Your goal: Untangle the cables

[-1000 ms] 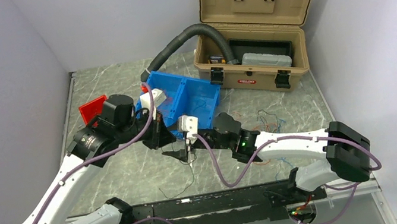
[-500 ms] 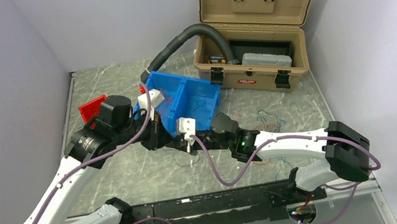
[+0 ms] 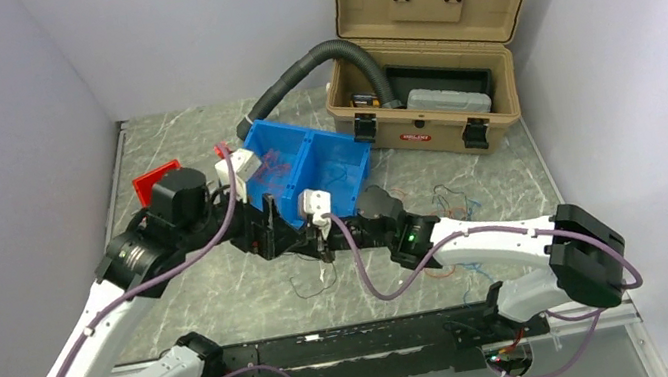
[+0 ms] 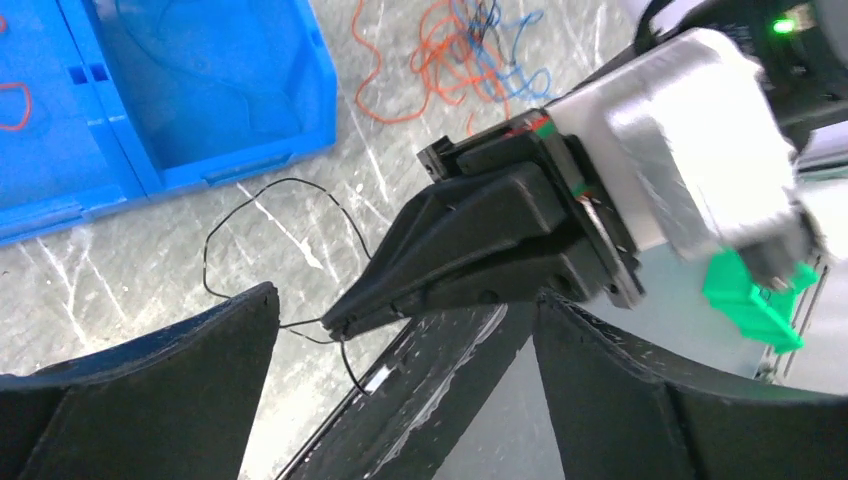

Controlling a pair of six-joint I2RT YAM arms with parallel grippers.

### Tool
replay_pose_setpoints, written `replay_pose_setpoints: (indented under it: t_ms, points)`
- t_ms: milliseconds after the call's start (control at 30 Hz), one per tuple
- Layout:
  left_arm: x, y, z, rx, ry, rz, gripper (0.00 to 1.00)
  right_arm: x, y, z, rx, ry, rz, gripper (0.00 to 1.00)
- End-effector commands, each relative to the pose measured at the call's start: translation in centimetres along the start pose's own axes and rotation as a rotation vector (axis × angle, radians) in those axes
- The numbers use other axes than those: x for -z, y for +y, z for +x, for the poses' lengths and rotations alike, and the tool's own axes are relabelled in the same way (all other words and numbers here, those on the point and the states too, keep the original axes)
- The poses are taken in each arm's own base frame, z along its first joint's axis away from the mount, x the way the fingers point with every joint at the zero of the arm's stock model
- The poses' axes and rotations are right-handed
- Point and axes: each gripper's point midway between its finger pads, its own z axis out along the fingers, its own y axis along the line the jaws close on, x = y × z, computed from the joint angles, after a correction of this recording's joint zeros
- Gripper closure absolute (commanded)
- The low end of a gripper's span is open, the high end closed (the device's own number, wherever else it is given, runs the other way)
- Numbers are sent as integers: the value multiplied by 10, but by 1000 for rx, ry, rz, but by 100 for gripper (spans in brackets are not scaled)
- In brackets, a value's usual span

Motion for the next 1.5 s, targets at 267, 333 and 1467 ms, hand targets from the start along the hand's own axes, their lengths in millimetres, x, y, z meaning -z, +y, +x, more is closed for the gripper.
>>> replay_pose_setpoints:
  t_ms: [267, 333, 1467]
  points:
    - [41, 11, -36, -88, -423, -57, 1, 35, -59, -74, -299, -207, 127, 100]
    - [32, 16, -28, -106, -480, -26, 1, 41, -66, -89, -375, -252, 114, 100]
    - [-58, -31, -63, -239, -539, 97, 18, 43, -71, -144, -484, -357, 119, 100]
